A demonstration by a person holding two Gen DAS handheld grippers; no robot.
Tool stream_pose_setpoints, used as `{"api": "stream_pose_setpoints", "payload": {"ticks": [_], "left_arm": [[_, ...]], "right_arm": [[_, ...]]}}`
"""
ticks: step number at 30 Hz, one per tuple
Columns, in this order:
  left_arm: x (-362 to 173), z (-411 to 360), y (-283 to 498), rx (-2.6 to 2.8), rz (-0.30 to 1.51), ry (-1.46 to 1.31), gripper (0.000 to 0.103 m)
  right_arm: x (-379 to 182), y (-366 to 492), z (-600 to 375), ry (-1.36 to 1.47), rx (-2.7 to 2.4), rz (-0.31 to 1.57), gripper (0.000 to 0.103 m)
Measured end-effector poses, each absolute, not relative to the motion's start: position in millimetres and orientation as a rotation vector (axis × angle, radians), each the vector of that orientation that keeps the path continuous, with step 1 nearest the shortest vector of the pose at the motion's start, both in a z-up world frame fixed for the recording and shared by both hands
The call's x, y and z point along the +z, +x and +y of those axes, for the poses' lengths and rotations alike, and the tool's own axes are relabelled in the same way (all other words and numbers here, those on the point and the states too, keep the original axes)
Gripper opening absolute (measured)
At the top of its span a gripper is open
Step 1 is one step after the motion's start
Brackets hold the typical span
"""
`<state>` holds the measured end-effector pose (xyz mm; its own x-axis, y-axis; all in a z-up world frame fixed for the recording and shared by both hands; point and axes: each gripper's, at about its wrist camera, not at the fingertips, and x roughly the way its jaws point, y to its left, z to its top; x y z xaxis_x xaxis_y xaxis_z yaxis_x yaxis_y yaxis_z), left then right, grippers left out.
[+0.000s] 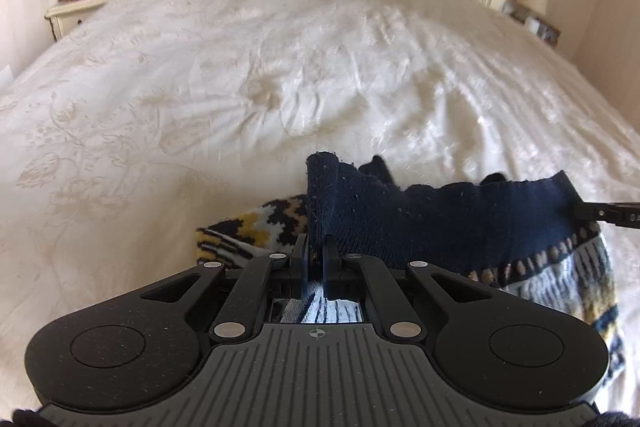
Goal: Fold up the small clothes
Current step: 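Lift the hem with both grippers and fold it over toward the collar, then lay the hem on the sweater and open both grippers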
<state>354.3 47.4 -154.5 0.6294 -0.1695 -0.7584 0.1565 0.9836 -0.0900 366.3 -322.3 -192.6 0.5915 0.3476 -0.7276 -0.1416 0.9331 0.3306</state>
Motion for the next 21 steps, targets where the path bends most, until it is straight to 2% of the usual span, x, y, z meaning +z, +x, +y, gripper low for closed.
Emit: {"api": "stream_pose_setpoints", "payload": {"ticks": [3, 7, 9, 11, 14, 17, 20, 21], "left_arm": [[-181, 37, 375, -0.178, 0.942, 0.063, 0.006], [-201, 34, 386, -0.155, 1.002, 0.079, 0.013], [-202, 39, 387, -0.127, 1.008, 0.051, 0.027], [-199, 47, 386, -0.124, 1.011, 0.017, 0.031], [-187, 56, 381, -0.123, 1.022, -0.046, 0.039], [-170, 61, 367, -0.114, 0.997, -0.105, 0.055], [-155, 55, 346, -0.117, 0.979, -0.107, 0.066], [-153, 52, 339, -0.119, 0.979, -0.104, 0.066]], "right_arm": [[-221, 387, -315, 0.237, 0.263, 0.989, 0.010], [-239, 393, -308, 0.187, 0.238, 1.030, 0.012], [-239, 391, -309, 0.179, 0.225, 1.026, 0.017], [-237, 388, -313, 0.183, 0.217, 1.021, 0.039], [-230, 384, -321, 0.185, 0.189, 1.007, 0.062], [-217, 376, -326, 0.210, 0.187, 0.974, 0.075], [-203, 361, -322, 0.202, 0.188, 0.948, 0.080], [-199, 355, -319, 0.193, 0.191, 0.943, 0.080]]}}
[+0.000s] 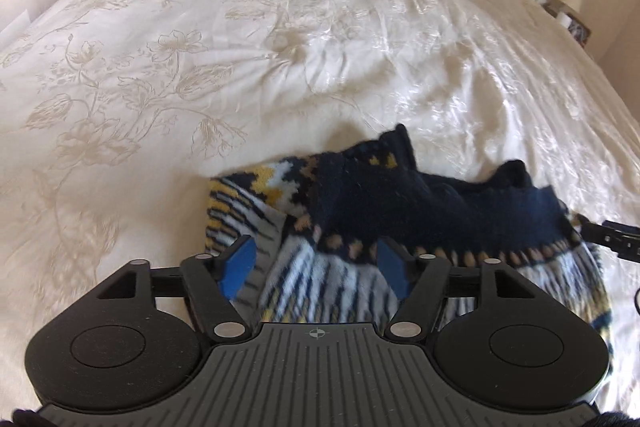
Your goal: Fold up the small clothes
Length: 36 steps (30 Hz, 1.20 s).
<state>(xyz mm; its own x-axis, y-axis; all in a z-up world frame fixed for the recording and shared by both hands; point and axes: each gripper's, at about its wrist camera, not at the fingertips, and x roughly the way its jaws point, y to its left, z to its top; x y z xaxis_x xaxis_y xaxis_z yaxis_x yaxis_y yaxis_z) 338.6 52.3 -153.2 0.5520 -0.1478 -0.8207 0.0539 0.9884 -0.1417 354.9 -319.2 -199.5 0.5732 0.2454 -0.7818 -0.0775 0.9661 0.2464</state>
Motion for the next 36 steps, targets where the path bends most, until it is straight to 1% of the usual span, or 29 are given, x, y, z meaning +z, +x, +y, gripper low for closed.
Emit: {"api": "stream_pose_setpoints", "payload": {"ticks": [2, 6, 9, 12, 15, 16, 18, 21, 25, 28, 30, 36], "left_arm": [[-152, 45, 323, -0.140, 0.991, -0.100, 0.067], [-164, 28, 293, -0.192, 1.038, -0.042, 0.067], [-180, 28, 276, -0.195, 1.091, -0.005, 0.067], [-194, 40, 264, -0.150, 1.118, 0.049, 0.067], [-206, 61, 258, -0.080, 1.162, 0.073, 0.068], [-210, 70, 258, -0.061, 1.177, 0.057, 0.071], [-212, 87, 257, -0.030, 1.194, 0.000, 0.074], [-205, 94, 255, -0.006, 1.201, -0.022, 0.073], [-181, 87, 249, -0.008, 1.156, -0.092, 0.072], [-162, 72, 246, -0.036, 1.110, -0.126, 0.073], [-153, 58, 249, -0.059, 1.087, -0.124, 0.073], [-144, 9, 267, -0.134, 1.065, -0.130, 0.073]], "right_arm": [[-192, 342, -308, 0.167, 0.205, 0.939, 0.085], [-184, 316, -275, 0.107, 0.289, 0.937, 0.087], [-182, 292, -250, 0.034, 0.370, 0.947, 0.090], [-191, 276, -236, -0.062, 0.408, 0.982, 0.090], [-208, 268, -244, -0.148, 0.347, 1.041, 0.090], [-215, 267, -253, -0.156, 0.307, 1.070, 0.090], [-224, 266, -273, -0.127, 0.232, 1.113, 0.090], [-228, 266, -309, 0.003, 0.137, 1.159, 0.090], [-218, 261, -353, 0.254, 0.127, 1.103, 0.091], [-215, 261, -372, 0.380, 0.156, 1.067, 0.096], [-215, 265, -380, 0.444, 0.174, 1.058, 0.096], [-219, 273, -380, 0.540, 0.243, 1.055, 0.101]]}}
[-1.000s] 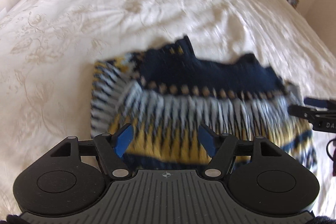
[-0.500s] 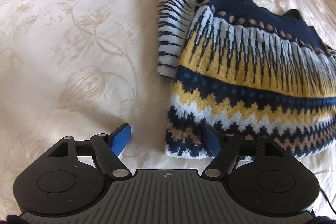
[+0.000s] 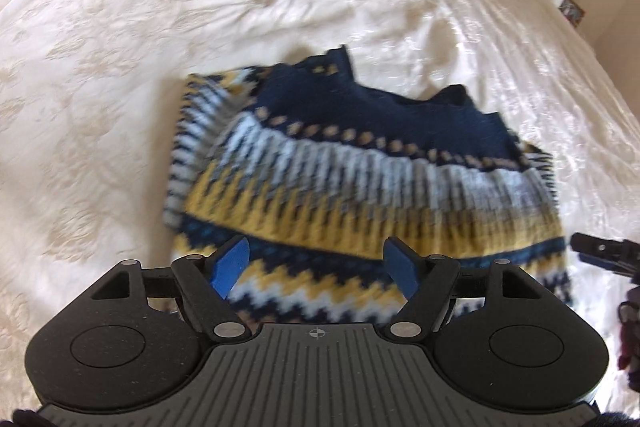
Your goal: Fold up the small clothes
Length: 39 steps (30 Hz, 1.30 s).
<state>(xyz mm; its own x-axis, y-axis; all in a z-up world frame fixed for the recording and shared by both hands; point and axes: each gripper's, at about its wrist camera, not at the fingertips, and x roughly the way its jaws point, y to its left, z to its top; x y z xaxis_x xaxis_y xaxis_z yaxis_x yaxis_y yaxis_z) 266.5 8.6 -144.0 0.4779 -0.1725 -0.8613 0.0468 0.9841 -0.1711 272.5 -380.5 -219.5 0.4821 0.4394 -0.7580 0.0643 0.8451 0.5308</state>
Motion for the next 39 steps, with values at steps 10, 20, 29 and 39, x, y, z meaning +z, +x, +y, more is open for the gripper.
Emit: {"api": "stream_pose_setpoints", "payload": {"ticks": [10, 20, 29, 39], "left_arm": [[-147, -39, 295, -0.168, 1.060, -0.082, 0.081], [-182, -50, 336, -0.130, 1.129, -0.045, 0.081], [-218, -59, 363, -0.097, 1.187, 0.053, 0.099], [-225, -63, 364, -0.090, 1.173, 0.080, 0.103]], "right_arm": [[-234, 283, -383, 0.637, 0.348, 1.091, 0.102], [-252, 297, -389, 0.697, 0.425, 1.116, 0.102], [-268, 313, -388, 0.738, 0.506, 1.134, 0.103], [-281, 341, -380, 0.857, 0.592, 1.118, 0.103]]}}
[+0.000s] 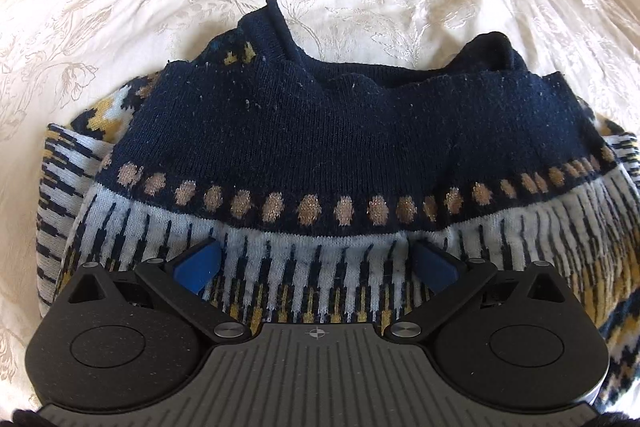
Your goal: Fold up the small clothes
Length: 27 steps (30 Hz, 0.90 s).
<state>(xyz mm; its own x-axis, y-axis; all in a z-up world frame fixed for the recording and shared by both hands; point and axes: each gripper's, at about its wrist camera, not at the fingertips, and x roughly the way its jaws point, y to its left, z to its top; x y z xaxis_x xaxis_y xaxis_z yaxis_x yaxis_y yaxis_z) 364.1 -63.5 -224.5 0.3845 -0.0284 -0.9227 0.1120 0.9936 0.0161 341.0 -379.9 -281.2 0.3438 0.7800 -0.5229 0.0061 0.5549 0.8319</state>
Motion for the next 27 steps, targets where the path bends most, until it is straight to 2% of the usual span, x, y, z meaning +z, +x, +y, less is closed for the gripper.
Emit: {"api": "stream_pose_setpoints", "payload": {"ticks": [11, 16, 21, 22, 23, 24, 25, 26, 27], "left_arm": [[-213, -59, 365, -0.122, 1.222, 0.065, 0.102], [-193, -60, 330, -0.155, 1.190, 0.050, 0.101], [-198, -58, 290, -0.155, 1.192, 0.088, 0.101], [-199, -54, 283, -0.153, 1.192, 0.079, 0.101], [-198, -49, 276, -0.150, 1.187, 0.061, 0.101], [-196, -43, 270, -0.146, 1.179, 0.044, 0.101], [-194, -37, 264, -0.141, 1.173, 0.028, 0.101], [-191, -32, 260, -0.137, 1.167, 0.018, 0.101], [-187, -28, 252, -0.129, 1.159, 0.013, 0.101]], "right_arm": [[-278, 343, -374, 0.898, 0.560, 1.120, 0.103], [-276, 326, -380, 0.940, 0.535, 1.104, 0.103], [-276, 311, -383, 0.941, 0.498, 1.118, 0.102], [-274, 311, -381, 0.917, 0.487, 1.127, 0.096], [-272, 312, -378, 0.887, 0.476, 1.139, 0.080], [-269, 314, -376, 0.850, 0.465, 1.153, 0.069], [-265, 316, -372, 0.797, 0.444, 1.170, 0.048], [-261, 318, -369, 0.748, 0.418, 1.182, 0.038], [-257, 319, -366, 0.722, 0.409, 1.186, 0.037]]}}
